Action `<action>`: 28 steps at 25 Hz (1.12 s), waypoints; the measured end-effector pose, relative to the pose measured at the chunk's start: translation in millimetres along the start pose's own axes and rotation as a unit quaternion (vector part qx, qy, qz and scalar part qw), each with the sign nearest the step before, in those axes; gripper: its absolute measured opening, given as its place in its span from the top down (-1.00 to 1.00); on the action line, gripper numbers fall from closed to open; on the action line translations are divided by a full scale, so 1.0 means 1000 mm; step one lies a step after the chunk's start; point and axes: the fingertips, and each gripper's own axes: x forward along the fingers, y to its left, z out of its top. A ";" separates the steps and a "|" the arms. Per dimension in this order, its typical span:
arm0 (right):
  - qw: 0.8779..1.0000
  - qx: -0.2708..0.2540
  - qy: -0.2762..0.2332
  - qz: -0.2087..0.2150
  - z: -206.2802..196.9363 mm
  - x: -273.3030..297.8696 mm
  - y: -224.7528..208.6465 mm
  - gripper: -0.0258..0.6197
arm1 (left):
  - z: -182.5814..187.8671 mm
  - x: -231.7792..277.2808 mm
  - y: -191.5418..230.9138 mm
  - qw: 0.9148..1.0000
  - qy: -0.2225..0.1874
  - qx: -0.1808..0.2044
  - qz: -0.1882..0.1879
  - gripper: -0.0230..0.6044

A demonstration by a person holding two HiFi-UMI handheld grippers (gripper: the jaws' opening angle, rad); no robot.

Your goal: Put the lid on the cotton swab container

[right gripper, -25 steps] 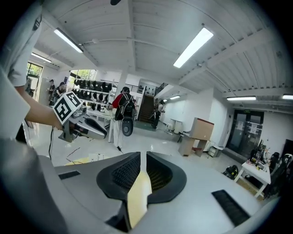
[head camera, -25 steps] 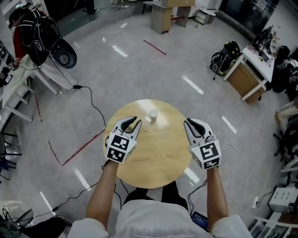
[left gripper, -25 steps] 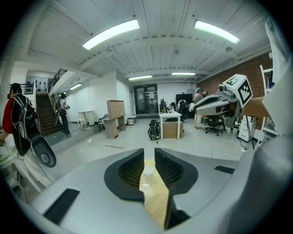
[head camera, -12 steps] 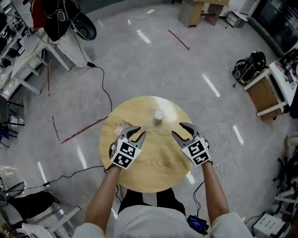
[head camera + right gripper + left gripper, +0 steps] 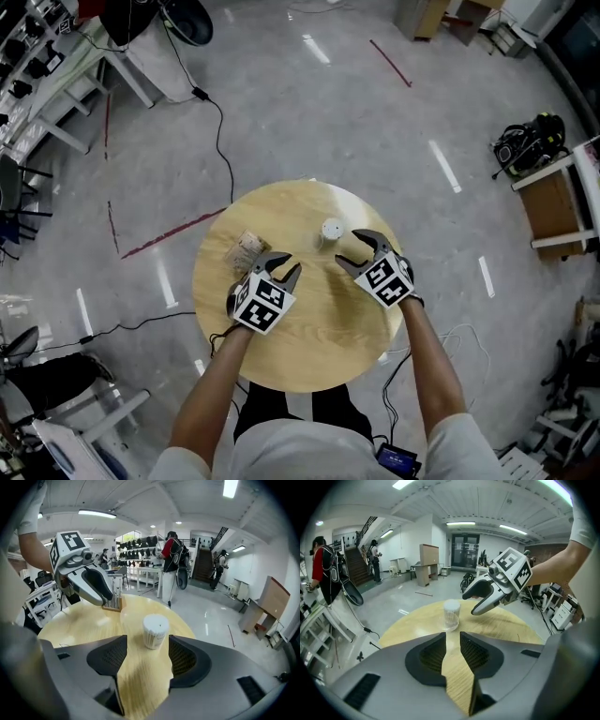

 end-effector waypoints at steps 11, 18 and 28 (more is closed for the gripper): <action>0.999 -0.042 0.026 0.012 -0.015 0.055 -0.011 0.01 | -0.023 0.044 0.007 0.999 0.010 -0.041 -0.010 0.55; 0.999 -0.049 0.011 0.012 -0.011 0.064 -0.014 0.05 | -0.012 0.055 0.006 0.999 -0.007 -0.046 -0.015 0.55; 0.999 -0.049 0.007 0.010 -0.010 0.066 -0.014 0.11 | 0.002 0.041 0.002 0.999 -0.023 -0.039 -0.023 0.55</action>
